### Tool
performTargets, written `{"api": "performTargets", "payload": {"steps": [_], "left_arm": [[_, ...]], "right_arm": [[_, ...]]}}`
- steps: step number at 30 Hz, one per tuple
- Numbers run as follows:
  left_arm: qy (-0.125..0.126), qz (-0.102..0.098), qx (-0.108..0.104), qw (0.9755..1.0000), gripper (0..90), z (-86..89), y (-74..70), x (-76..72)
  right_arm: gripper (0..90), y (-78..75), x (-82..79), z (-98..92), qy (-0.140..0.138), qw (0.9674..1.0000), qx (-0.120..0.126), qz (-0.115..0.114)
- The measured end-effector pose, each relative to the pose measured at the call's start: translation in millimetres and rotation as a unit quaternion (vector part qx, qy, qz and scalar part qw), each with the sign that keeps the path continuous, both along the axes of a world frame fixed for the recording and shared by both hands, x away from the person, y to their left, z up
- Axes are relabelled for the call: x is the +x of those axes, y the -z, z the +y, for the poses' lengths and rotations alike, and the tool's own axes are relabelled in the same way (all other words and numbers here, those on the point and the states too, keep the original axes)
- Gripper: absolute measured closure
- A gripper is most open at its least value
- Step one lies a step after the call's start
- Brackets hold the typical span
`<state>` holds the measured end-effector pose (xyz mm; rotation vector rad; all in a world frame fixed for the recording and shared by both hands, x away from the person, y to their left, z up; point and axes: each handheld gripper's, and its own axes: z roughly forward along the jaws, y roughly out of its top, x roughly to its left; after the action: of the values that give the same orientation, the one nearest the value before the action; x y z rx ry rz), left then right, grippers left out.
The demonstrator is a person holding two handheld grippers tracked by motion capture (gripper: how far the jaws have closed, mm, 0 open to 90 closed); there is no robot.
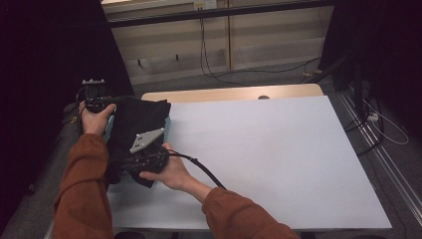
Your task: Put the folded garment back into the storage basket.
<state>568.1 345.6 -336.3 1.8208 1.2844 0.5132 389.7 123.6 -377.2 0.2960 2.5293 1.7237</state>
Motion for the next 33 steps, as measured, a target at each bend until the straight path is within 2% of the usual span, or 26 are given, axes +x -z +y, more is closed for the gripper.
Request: {"api": "performTargets", "payload": {"steps": [3,16,18,22,26,30,32,33], "left_arm": [[-0.003,0.003,-0.005,1.0000,81.7,2.3,3.0,2.2],[-0.009,0.009,0.003,0.9999,81.6,7.7,11.4,3.8],[-0.010,0.012,-0.001,0.9999,81.6,7.6,13.3,3.9],[-0.003,0.016,0.005,0.9998,81.6,5.2,18.3,5.9],[0.006,0.010,0.001,0.9999,81.6,3.6,19.9,9.0],[0.008,0.010,0.015,0.9998,81.5,2.5,21.3,12.0],[0.006,0.007,0.010,0.9999,81.6,1.8,21.7,12.6],[0.009,0.013,0.017,0.9997,81.4,1.2,22.5,13.9]], "right_arm": [[81.6,2.3,4.9,0.7,0.004,1.0000,0.003,0.005],[81.6,13.7,16.2,11.3,0.007,0.9998,-0.013,0.010],[81.6,14.5,17.0,14.4,0.008,0.9998,-0.019,0.009],[81.6,18.3,18.6,19.3,0.009,0.9997,-0.022,0.010],[81.6,20.9,20.2,20.3,0.010,0.9996,-0.022,0.013],[81.5,22.5,23.2,20.0,0.012,0.9995,-0.025,0.013],[81.5,22.9,24.1,19.8,0.013,0.9995,-0.028,0.013],[81.5,24.4,27.3,19.5,0.017,0.9993,-0.030,0.016]]}}
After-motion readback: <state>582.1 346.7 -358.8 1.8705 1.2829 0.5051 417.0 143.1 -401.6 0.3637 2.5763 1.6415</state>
